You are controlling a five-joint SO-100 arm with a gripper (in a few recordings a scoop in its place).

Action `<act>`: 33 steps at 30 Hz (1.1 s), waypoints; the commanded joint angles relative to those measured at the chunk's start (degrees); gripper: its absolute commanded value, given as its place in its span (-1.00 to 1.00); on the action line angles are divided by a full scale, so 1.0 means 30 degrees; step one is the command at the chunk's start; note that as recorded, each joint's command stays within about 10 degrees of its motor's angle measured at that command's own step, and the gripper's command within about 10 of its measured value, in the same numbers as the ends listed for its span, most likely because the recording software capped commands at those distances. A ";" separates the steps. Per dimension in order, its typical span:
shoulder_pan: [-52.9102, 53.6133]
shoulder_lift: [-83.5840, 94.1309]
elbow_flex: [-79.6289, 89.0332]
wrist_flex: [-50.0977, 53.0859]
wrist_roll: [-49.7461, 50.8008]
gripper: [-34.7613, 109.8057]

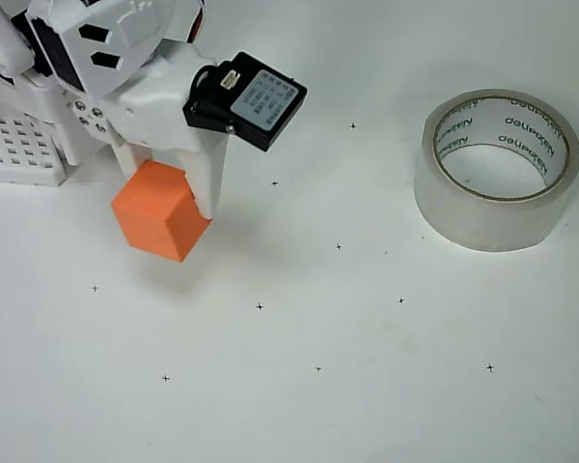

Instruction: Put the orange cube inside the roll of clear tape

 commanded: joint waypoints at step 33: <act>-0.8643 -1.2773 -1.7637 -0.0117 0.1436 -0.28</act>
